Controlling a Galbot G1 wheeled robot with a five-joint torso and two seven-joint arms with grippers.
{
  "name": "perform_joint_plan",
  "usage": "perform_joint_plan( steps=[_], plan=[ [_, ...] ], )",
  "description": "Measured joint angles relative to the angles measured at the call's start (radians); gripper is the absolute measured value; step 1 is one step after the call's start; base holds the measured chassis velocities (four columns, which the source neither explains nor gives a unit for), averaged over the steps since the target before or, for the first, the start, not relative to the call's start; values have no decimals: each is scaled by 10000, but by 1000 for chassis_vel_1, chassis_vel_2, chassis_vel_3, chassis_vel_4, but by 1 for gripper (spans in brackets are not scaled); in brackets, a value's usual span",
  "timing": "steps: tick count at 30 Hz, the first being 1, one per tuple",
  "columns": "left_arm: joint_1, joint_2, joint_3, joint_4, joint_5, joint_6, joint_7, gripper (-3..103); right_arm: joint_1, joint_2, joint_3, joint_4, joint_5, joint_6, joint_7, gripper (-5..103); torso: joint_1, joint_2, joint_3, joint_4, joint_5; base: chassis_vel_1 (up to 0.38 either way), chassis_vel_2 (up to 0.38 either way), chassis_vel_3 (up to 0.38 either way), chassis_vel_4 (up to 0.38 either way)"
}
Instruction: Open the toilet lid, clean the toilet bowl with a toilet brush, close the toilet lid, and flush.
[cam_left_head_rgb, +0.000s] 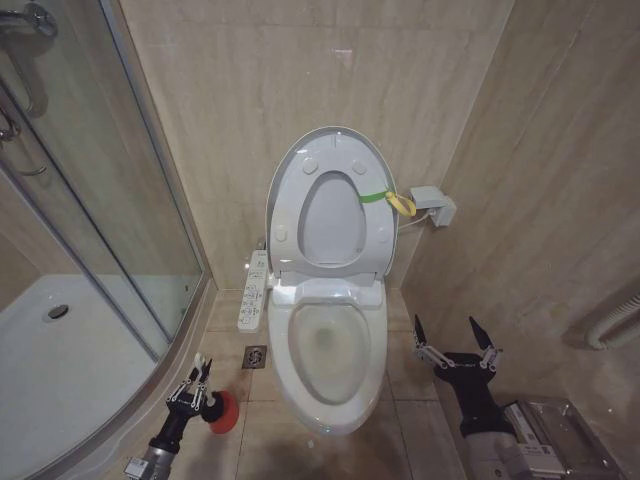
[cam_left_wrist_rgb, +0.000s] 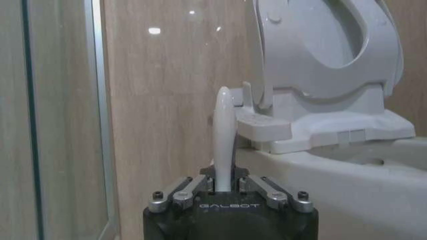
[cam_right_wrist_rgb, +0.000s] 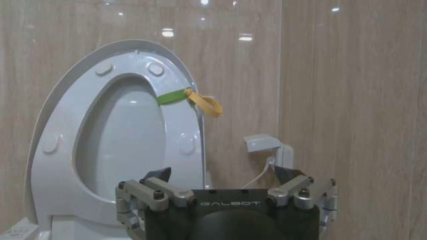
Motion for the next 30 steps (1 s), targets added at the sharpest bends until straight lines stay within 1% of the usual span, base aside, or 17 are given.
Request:
perform_joint_plan(
  steps=[10, 12, 13, 14, 17, 21, 25, 27, 30],
  plan=[
    [-493, 137, 6, 678, -177, -12, 304, 16, 0, 0, 0, 0, 0, 0, 0, 100, 0, 0, 0, -1, 0, 0, 0, 0, 0],
    [-663, 128, 7, 792, -251, -12, 476, 16, 0, 0, 0, 0, 0, 0, 0, 100, 0, 0, 0, 0, 1, 0, 0, 0, 0],
    [-845, 111, 7, 916, -359, -12, 672, 16, 0, 1, 0, 0, 0, 0, 0, 100, 0, 0, 0, 0, 1, 0, 0, 0, 0],
    [-845, 111, 7, 916, -359, -12, 672, 16, 0, 1, 0, 0, 0, 0, 0, 100, 0, 0, 0, 0, 1, 0, 0, 0, 0],
    [-1258, 69, 60, 1260, -611, -13, 947, 16, 1, 0, 0, 0, 0, 0, 0, 100, 0, 0, 0, -3, 2, 0, 0, 0, 0],
    [-1556, -45, 56, 1645, -591, -13, 1070, 16, 0, 0, 0, 0, 0, 0, 0, 100, 0, 0, 0, -2, 1, 0, 0, 0, 0],
    [-1596, -90, 70, 1696, -640, -13, 1112, 16, 0, 0, 0, 0, 0, 0, 0, 100, 0, 0, 0, 0, 1, 0, 0, 0, 0],
    [-1629, -179, 180, 1674, -926, -13, 1137, 16, 0, 0, 0, 0, 0, 0, 0, 100, 0, 0, 0, 0, 1, 0, 0, 0, 0],
    [-1655, -215, 217, 1658, -941, -12, 1137, 16, 0, 0, 0, 0, 0, 0, 0, 100, -1, 0, 0, -1, 2, 0, 0, 0, 0]
  ],
)
